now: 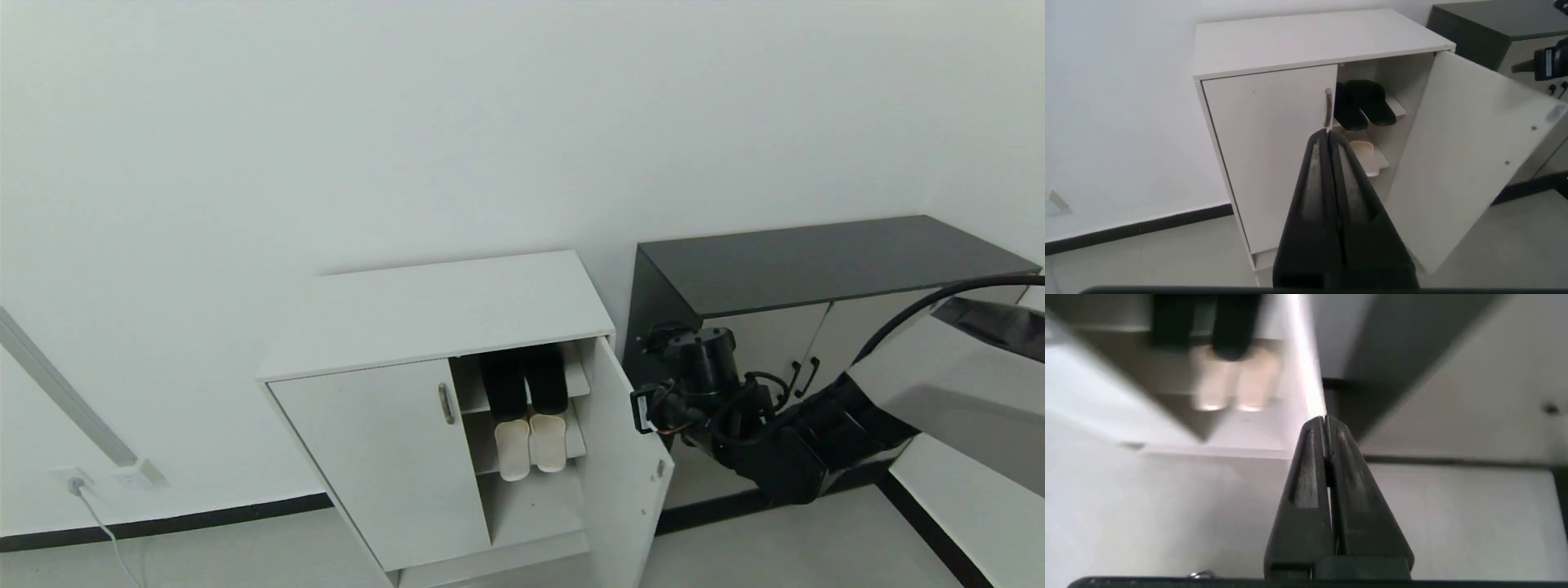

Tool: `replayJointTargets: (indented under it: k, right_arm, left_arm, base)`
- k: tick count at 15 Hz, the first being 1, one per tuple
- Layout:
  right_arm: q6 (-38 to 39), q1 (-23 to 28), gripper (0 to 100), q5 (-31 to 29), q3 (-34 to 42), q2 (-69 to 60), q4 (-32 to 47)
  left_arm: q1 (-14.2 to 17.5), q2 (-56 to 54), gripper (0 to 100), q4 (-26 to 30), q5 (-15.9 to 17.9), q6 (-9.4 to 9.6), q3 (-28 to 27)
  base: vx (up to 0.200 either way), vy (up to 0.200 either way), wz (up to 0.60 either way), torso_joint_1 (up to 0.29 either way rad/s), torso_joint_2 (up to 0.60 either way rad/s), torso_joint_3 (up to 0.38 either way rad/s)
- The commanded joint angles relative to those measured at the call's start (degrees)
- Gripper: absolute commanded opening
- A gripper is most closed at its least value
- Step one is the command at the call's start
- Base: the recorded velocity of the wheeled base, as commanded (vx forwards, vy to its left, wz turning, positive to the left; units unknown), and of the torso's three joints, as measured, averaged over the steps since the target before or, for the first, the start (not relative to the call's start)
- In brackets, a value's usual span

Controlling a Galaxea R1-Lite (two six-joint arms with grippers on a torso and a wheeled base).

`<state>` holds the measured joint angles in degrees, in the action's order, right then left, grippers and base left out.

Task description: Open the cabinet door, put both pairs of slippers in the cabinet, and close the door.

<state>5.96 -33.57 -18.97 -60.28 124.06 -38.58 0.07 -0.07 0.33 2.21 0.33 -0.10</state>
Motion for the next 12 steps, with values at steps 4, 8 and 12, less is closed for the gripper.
replayJointTargets:
  k: [4, 8, 12]
  right_arm:
    - [-3.8, -1.1, 0, 0.4, 5.6, -4.6, -4.4]
    - [-4.2, -2.9, 0, 1.2, 6.7, -4.4, -7.7]
    - [-4.2, -3.1, 0, 6.0, 8.9, -5.0, -9.4]
  left_arm:
    - [0.1, 0.1, 0, 0.0, 0.0, 0.02, 0.0]
    - [0.0, 0.1, 0, 0.0, 0.0, 0.02, 0.0]
    - [0.0, 0.1, 0, 0.0, 0.0, 0.02, 0.0]
  base:
    - [0.0, 0.0, 0.0, 0.0, 0.0, 0.0]
    - [0.0, 0.0, 0.0, 0.0, 0.0, 0.0]
    - [0.0, 0.0, 0.6, 0.0, 0.0, 0.002]
